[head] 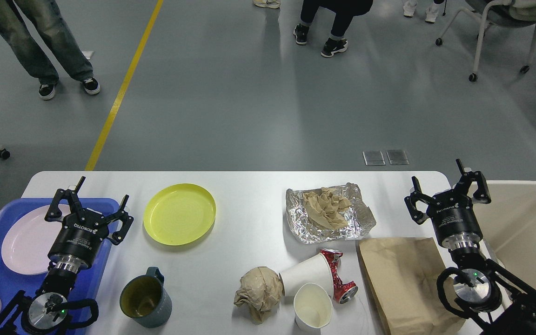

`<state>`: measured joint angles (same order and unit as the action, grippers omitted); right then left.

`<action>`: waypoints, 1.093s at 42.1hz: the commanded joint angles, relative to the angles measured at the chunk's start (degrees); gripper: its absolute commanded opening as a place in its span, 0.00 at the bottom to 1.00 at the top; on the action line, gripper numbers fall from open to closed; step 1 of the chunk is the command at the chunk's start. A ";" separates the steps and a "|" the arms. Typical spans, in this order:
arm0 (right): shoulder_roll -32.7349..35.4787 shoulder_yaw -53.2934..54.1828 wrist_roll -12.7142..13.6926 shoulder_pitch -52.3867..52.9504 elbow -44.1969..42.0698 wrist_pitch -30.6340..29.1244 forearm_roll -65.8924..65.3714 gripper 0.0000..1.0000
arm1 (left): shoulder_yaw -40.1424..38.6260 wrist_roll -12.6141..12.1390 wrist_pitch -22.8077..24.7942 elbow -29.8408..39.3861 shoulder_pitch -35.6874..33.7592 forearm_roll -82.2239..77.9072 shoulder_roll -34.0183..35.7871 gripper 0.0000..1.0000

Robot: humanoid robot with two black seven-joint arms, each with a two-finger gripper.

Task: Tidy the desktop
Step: 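Lift the left gripper up off the blue tray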

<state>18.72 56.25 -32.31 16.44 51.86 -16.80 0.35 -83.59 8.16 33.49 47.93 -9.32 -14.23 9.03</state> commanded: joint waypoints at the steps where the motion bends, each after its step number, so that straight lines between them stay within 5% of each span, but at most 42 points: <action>1: 0.00 0.00 -0.03 0.00 0.00 0.01 0.00 1.00 | -0.17 0.28 0.00 -0.03 0.18 0.08 0.02 0.97; 18: 0.00 0.00 -0.03 0.00 -0.09 0.01 0.00 1.00 | 0.09 0.45 0.09 0.06 -0.34 0.52 5.11 0.97; 33: 0.00 0.00 -0.03 0.00 -0.09 0.01 0.00 1.00 | 13.44 0.19 -0.44 -1.87 -8.78 0.96 19.53 0.97; 46: 0.00 0.00 -0.03 0.00 -0.09 -0.07 0.00 1.00 | 49.81 0.19 0.00 -3.02 -31.53 0.87 33.06 0.97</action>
<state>18.72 56.25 -32.32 16.44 51.76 -16.79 0.36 -46.98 8.18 33.40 44.99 -32.68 -13.28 37.66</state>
